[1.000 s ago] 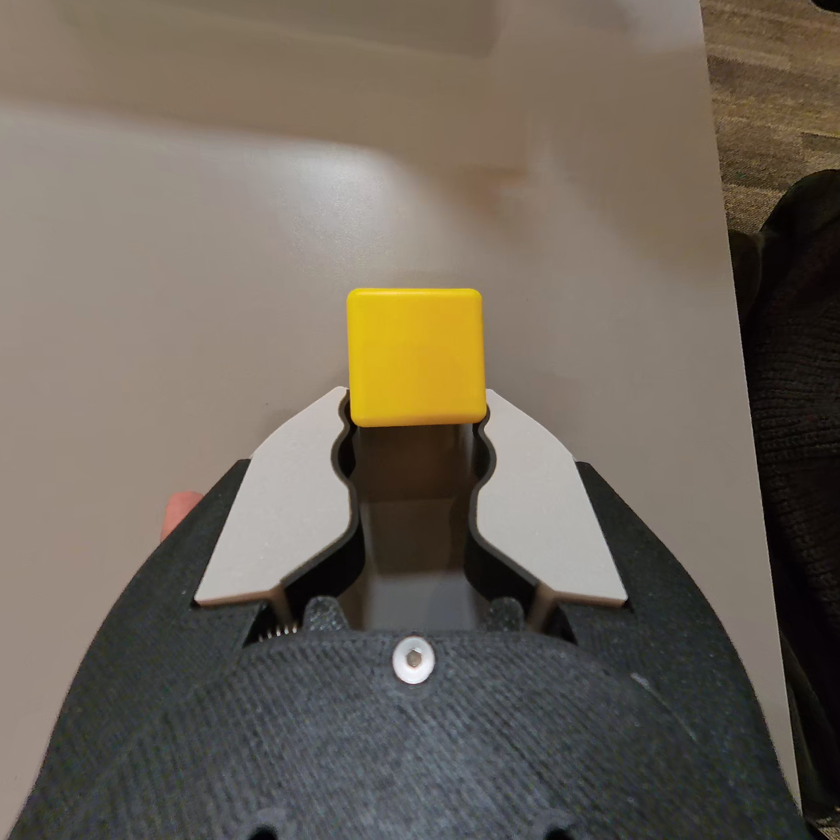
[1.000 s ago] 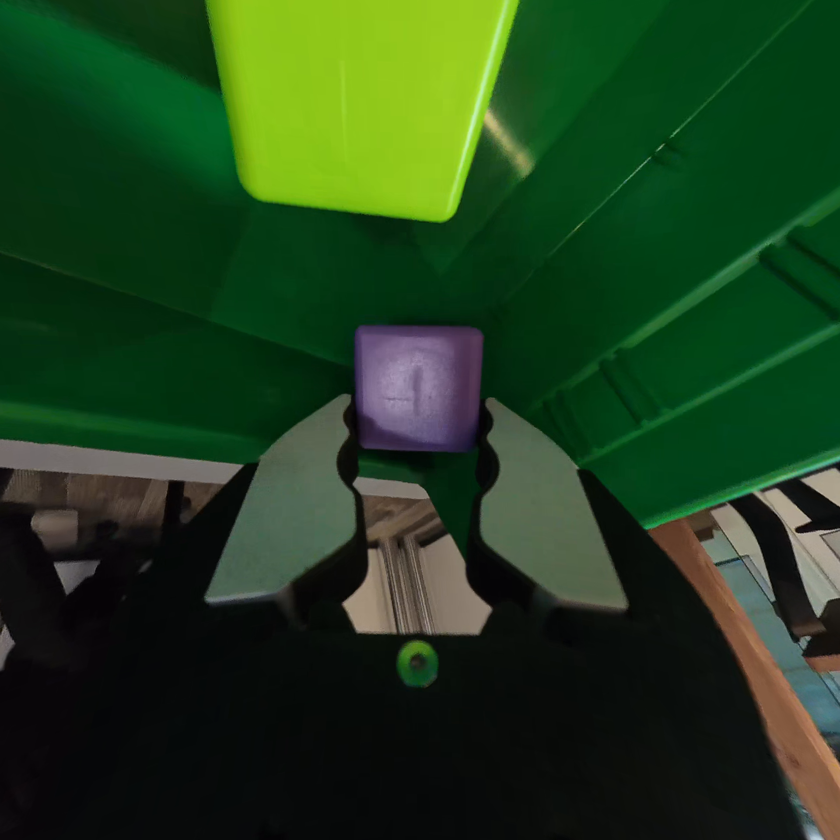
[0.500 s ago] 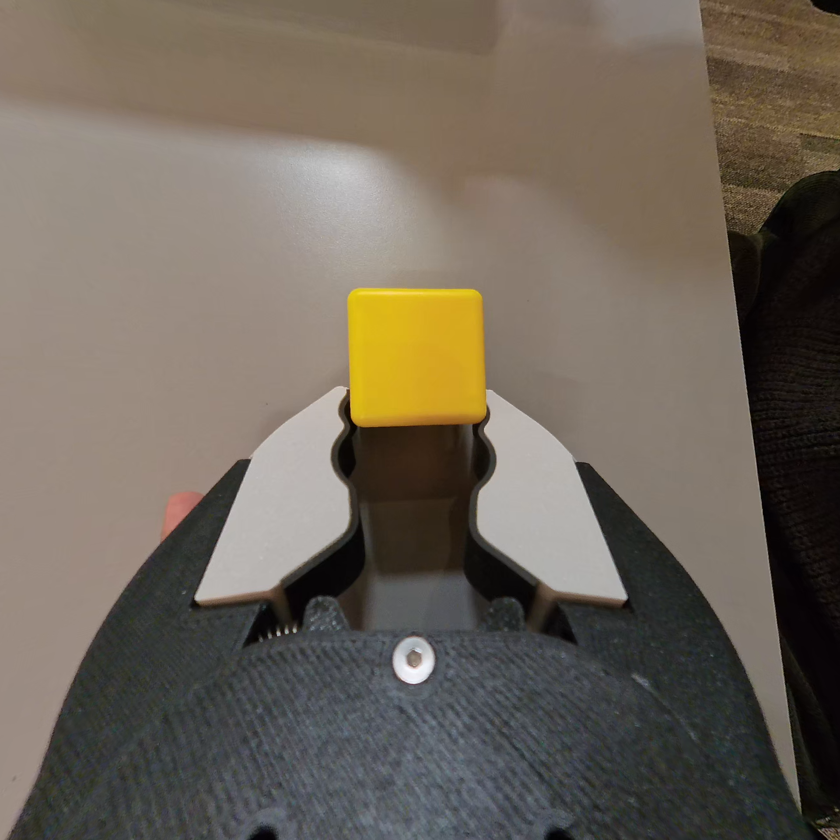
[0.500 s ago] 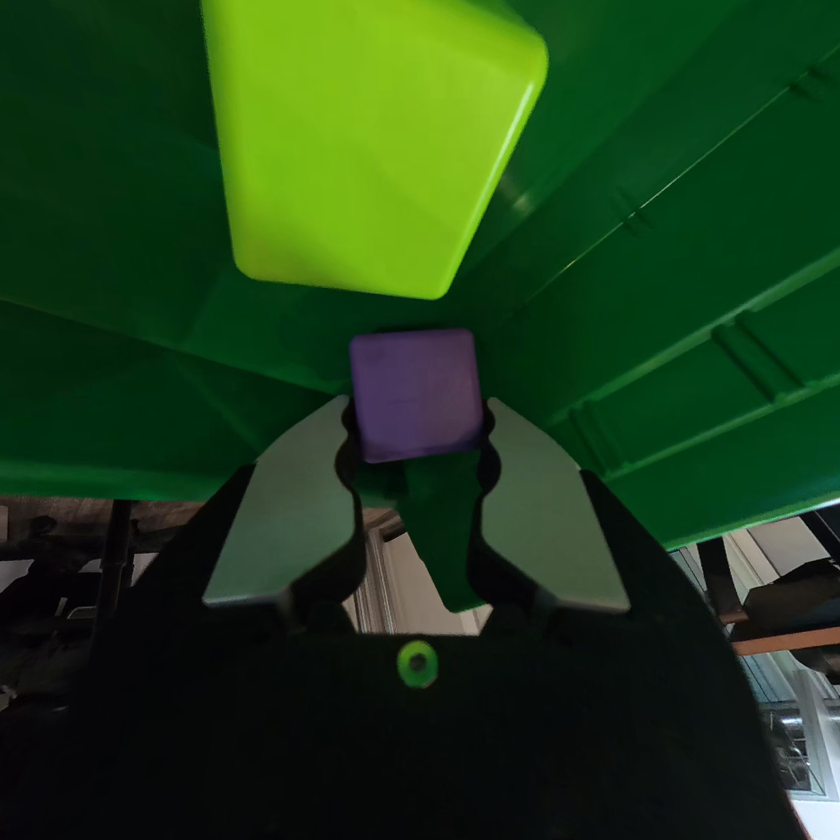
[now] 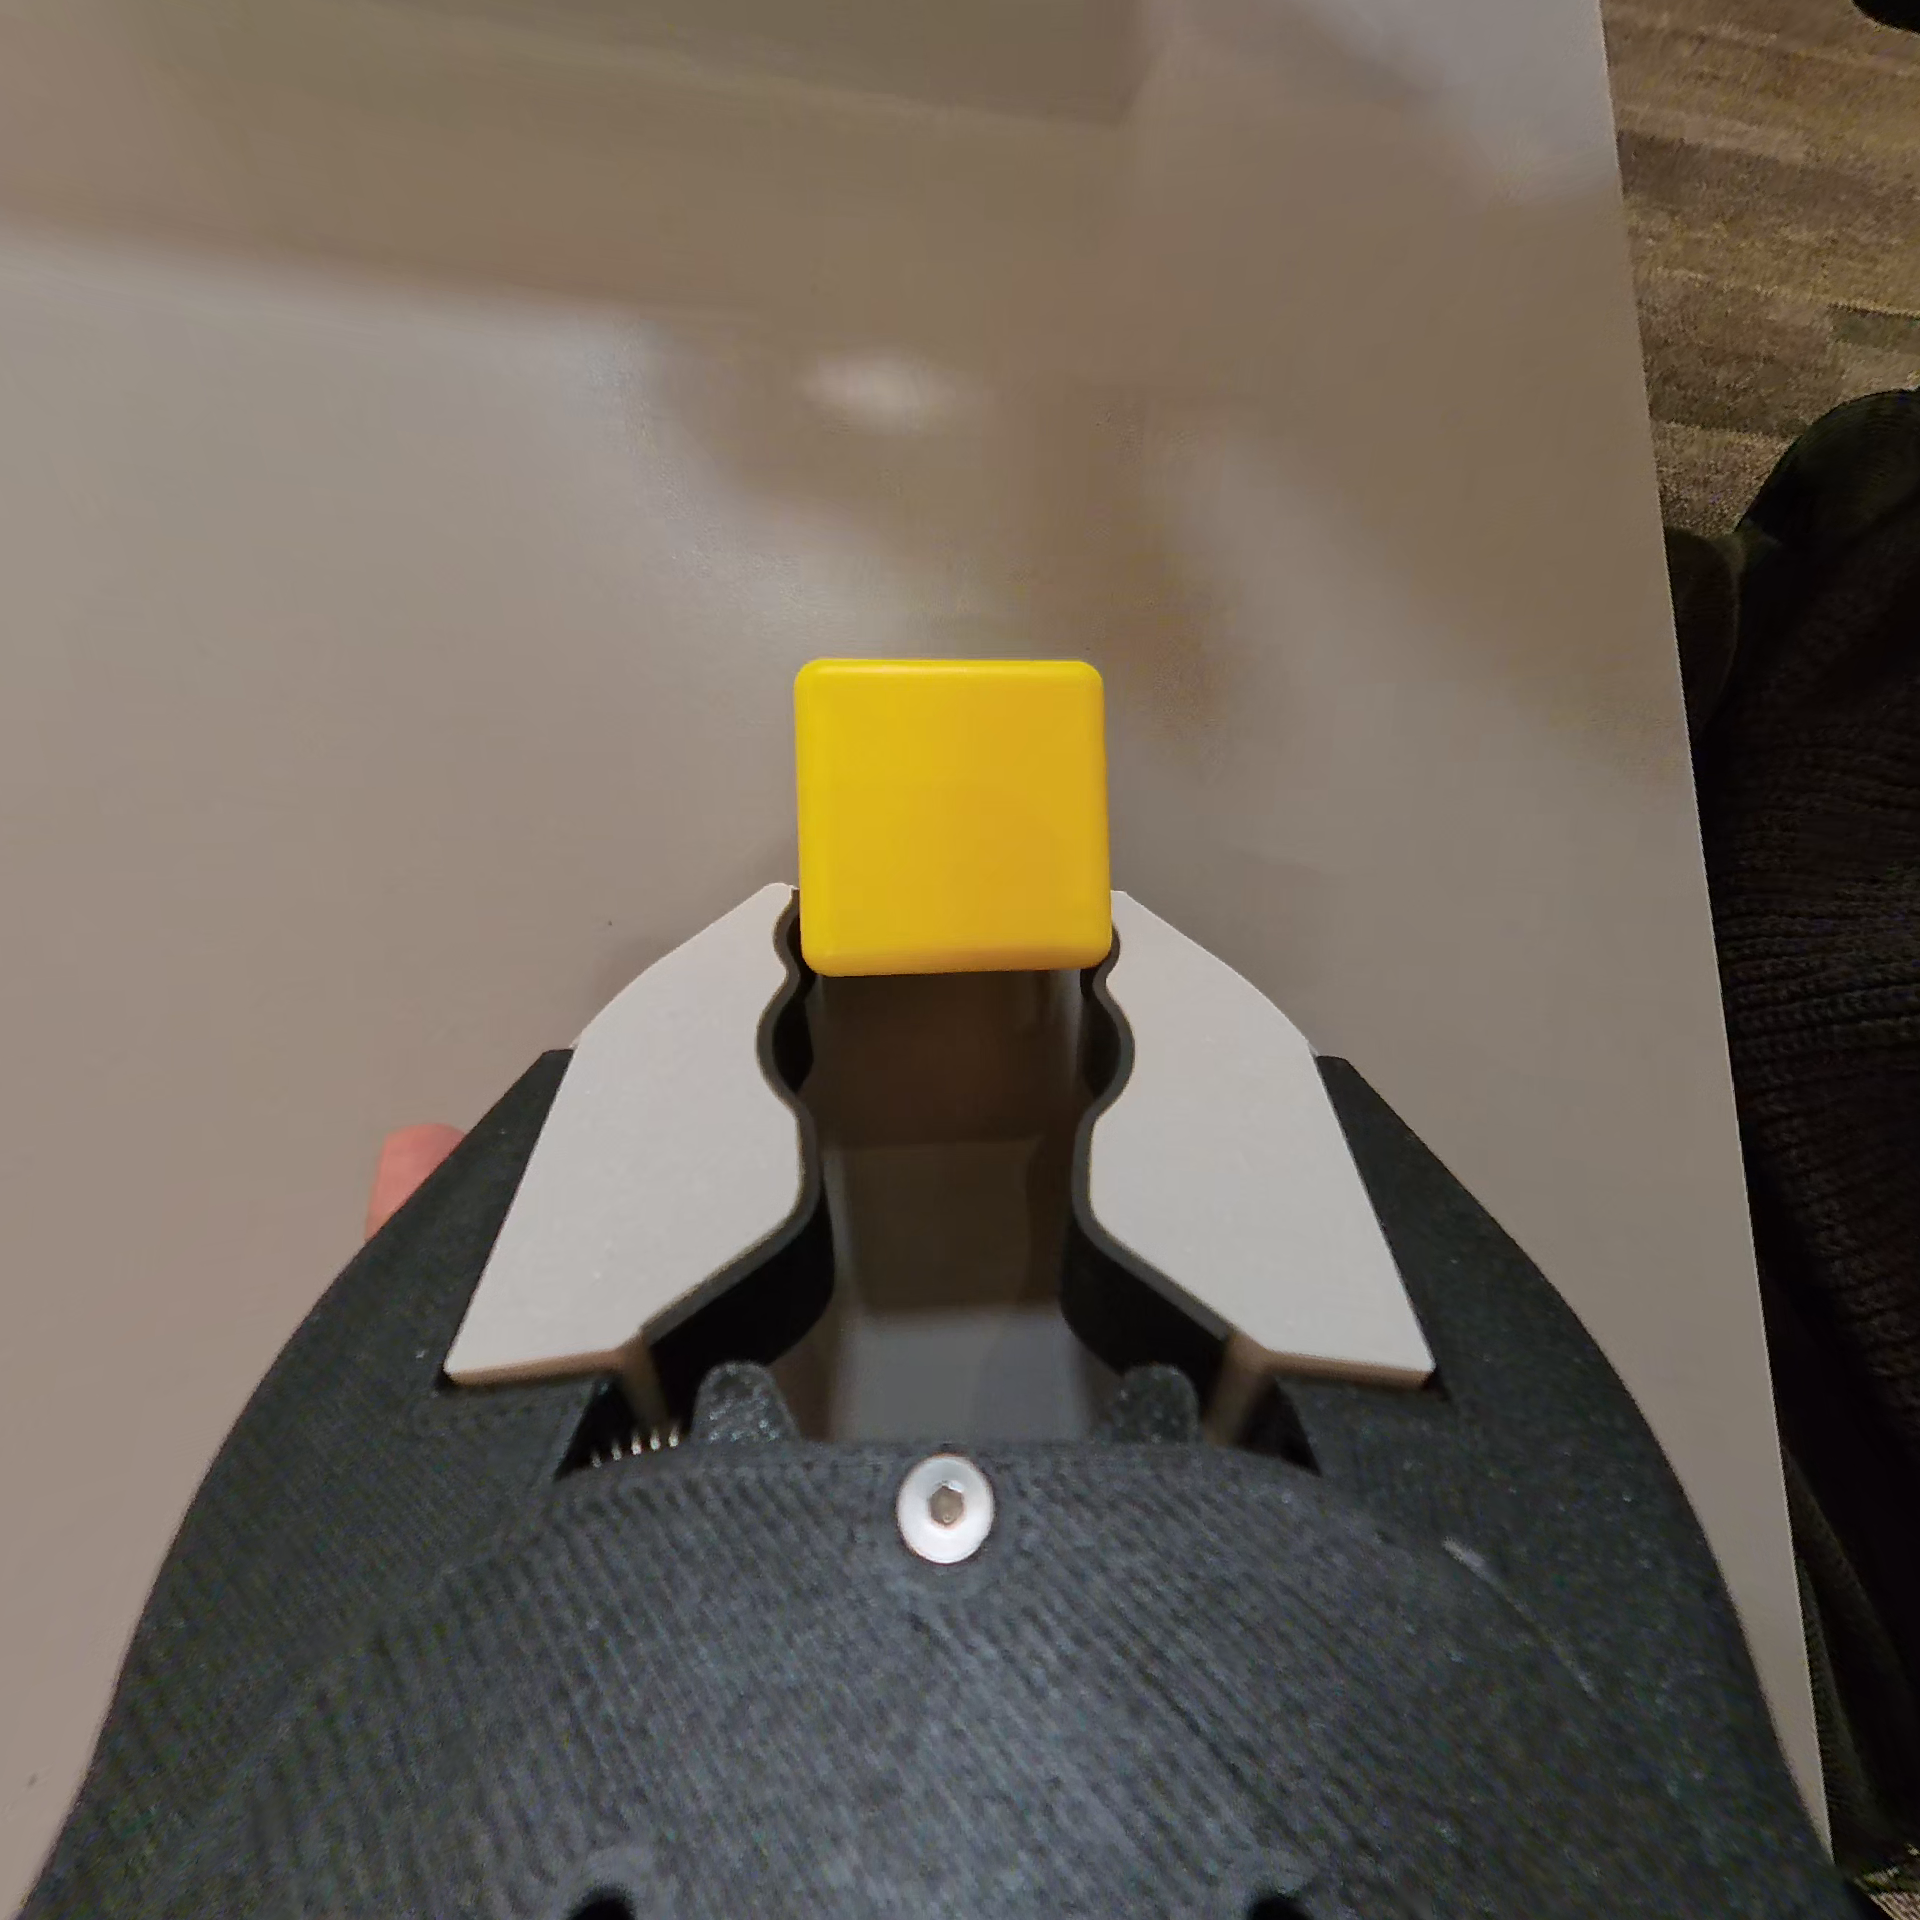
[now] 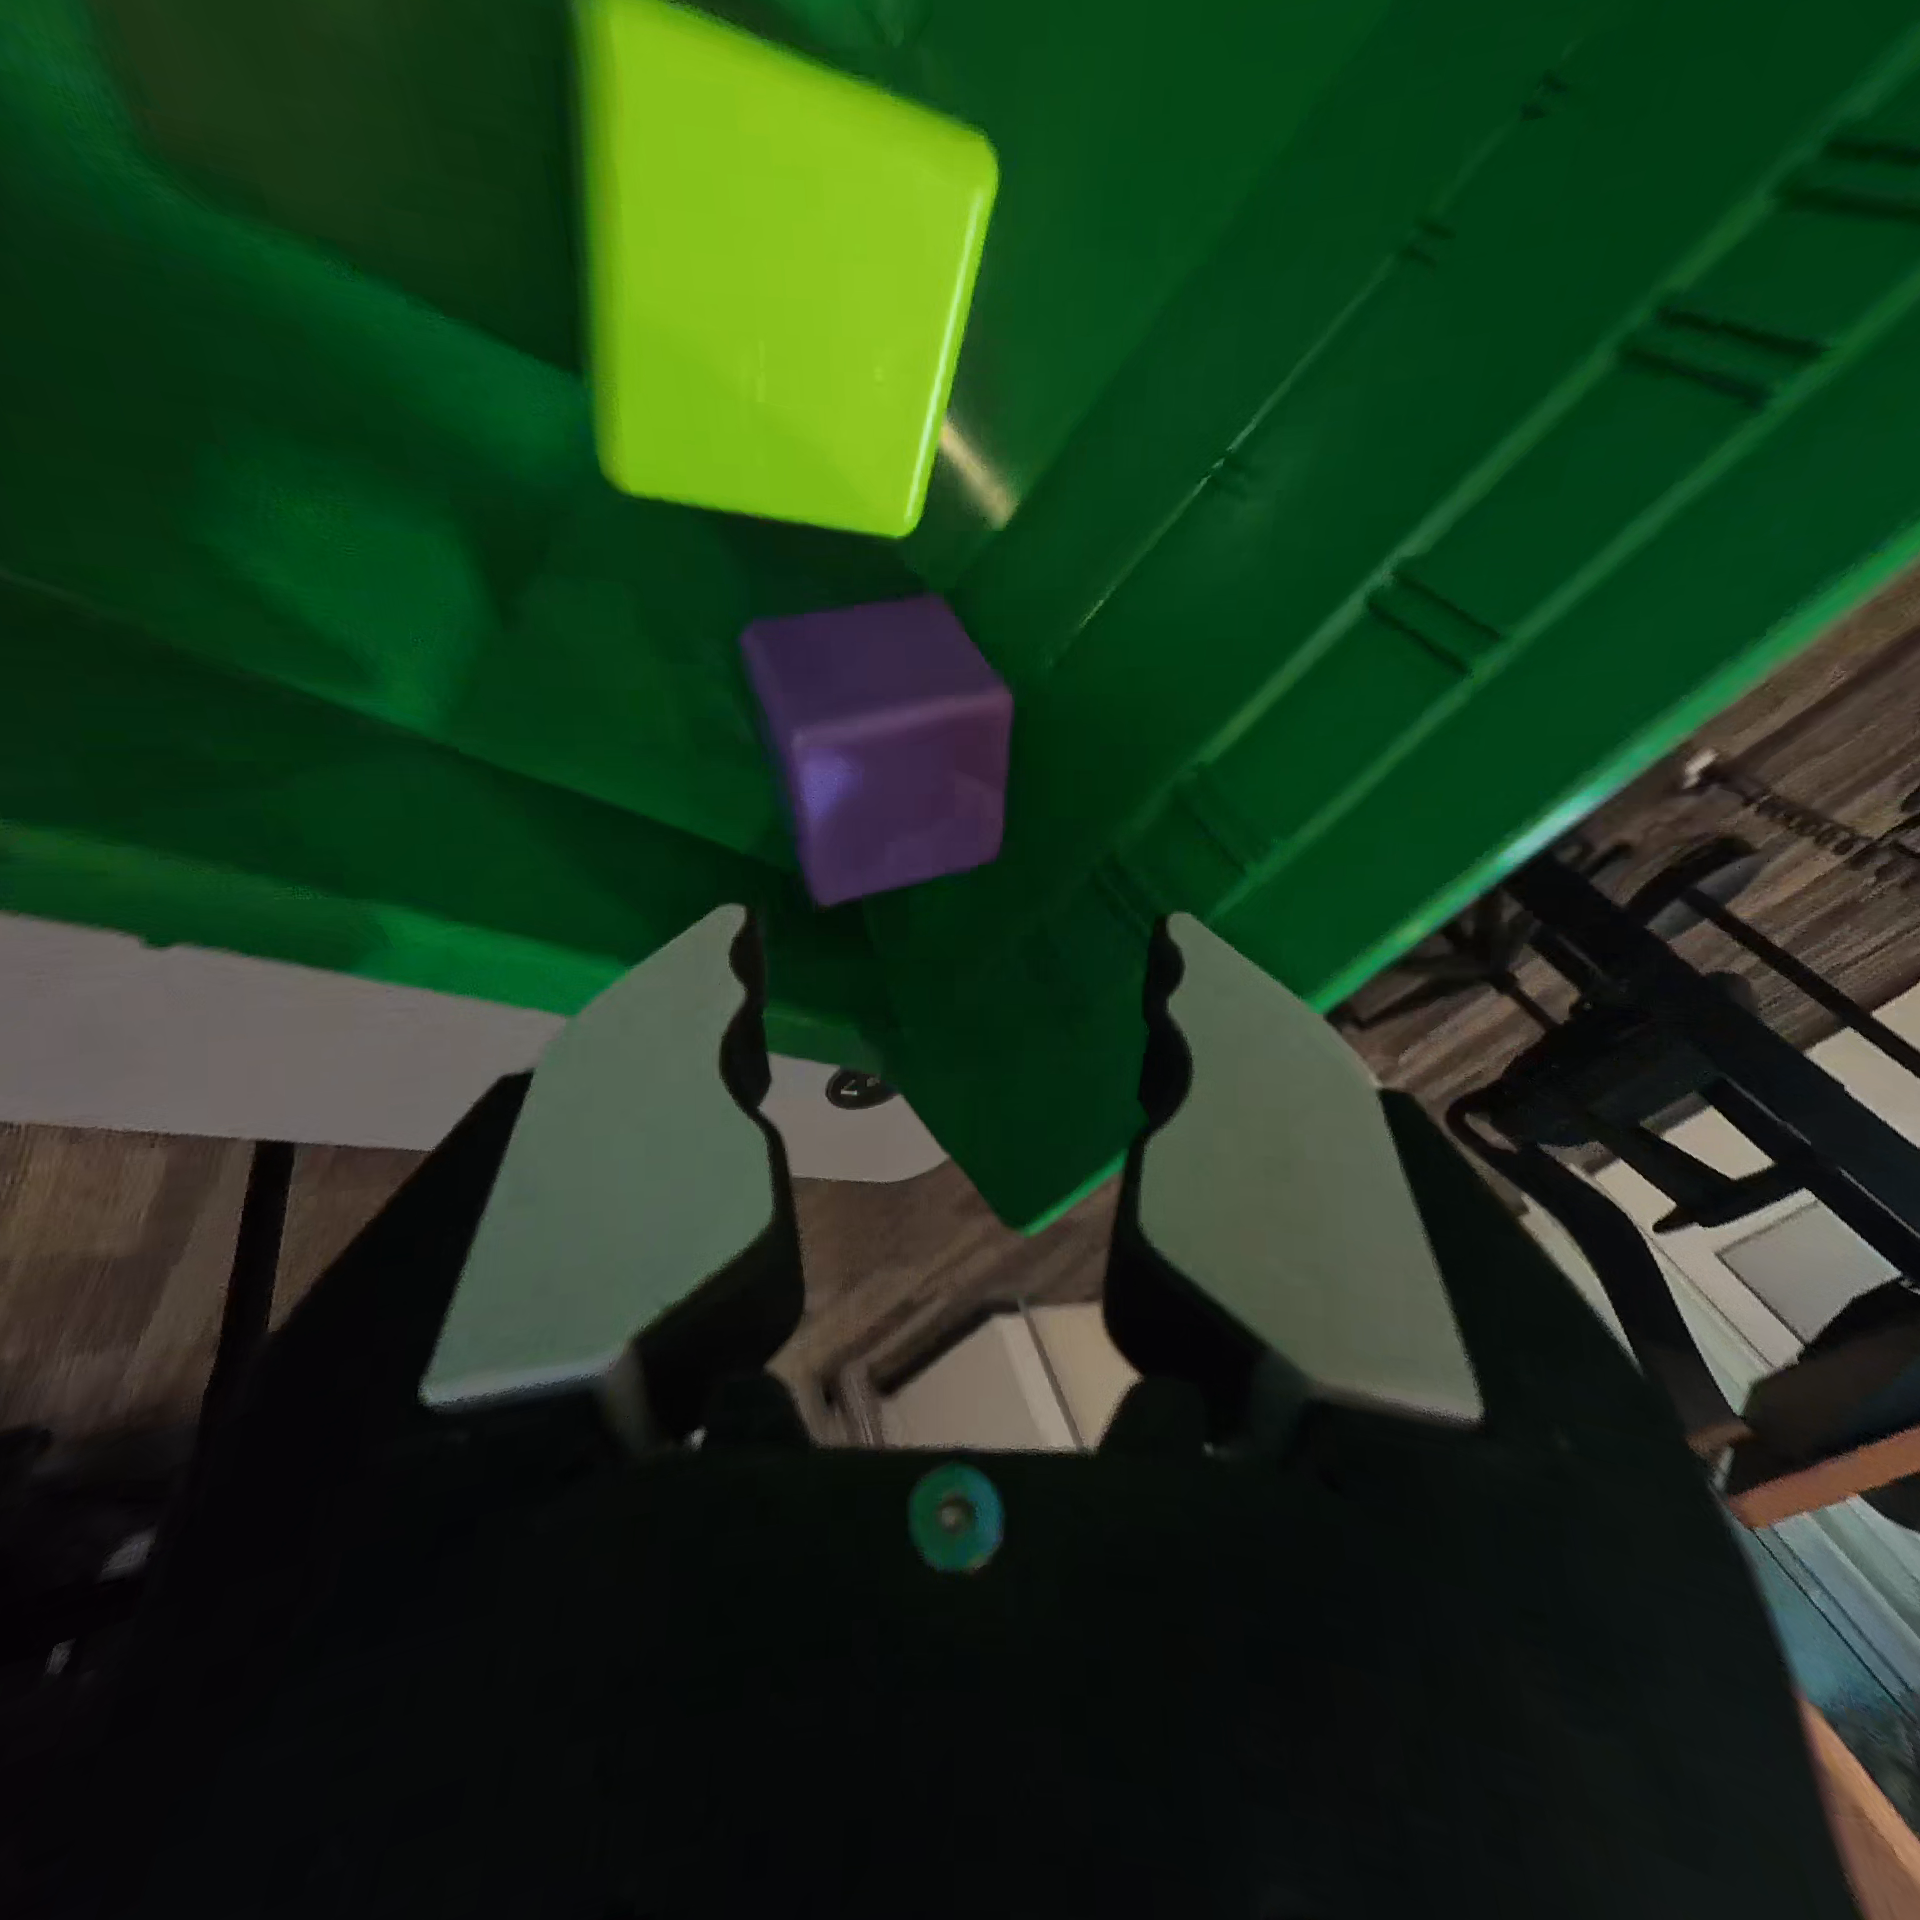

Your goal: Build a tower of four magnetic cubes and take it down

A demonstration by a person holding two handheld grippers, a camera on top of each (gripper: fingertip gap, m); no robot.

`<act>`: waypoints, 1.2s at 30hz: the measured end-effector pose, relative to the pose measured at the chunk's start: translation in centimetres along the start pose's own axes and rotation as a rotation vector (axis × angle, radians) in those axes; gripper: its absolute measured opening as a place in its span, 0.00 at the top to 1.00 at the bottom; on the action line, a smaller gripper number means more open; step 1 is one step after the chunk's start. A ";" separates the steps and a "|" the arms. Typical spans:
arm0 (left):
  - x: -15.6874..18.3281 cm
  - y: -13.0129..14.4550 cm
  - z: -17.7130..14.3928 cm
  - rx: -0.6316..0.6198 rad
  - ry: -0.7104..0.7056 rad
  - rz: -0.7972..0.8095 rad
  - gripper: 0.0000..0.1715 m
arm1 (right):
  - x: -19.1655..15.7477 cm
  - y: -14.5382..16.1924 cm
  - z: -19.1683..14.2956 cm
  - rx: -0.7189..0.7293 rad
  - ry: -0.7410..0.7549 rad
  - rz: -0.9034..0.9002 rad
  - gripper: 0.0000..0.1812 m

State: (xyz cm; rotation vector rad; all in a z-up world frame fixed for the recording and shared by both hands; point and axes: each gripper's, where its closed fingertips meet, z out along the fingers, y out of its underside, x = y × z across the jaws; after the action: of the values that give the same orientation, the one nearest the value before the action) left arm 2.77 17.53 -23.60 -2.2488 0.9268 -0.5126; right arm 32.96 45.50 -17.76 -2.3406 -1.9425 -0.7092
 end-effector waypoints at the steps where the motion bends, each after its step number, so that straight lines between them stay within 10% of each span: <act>1: 0.0 0.0 0.0 0.000 0.001 0.000 0.71 | 0.0 -0.1 -1.0 0.045 0.011 0.007 0.60; 7: -0.2 0.0 0.0 -0.002 -0.016 -0.001 0.71 | -3.8 -3.4 -8.0 0.459 -0.012 -0.019 0.56; 19: -0.3 -0.2 -0.3 0.024 -0.013 -0.016 0.54 | -24.9 -14.7 -21.7 1.287 -0.327 -0.358 0.54; 26: -0.3 -0.6 -1.3 0.097 0.042 -0.075 0.53 | -29.2 -22.1 -17.1 1.323 -0.324 -0.362 0.55; 36: 0.2 0.1 -1.0 0.047 0.088 -0.072 0.58 | -29.8 -23.7 -15.7 1.339 -0.435 -0.330 0.60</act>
State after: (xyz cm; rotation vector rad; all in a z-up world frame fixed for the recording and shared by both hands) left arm 2.31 16.93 -22.92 -2.2394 0.8703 -0.6639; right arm 1.92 18.56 -20.55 -1.3416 -1.9048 0.9484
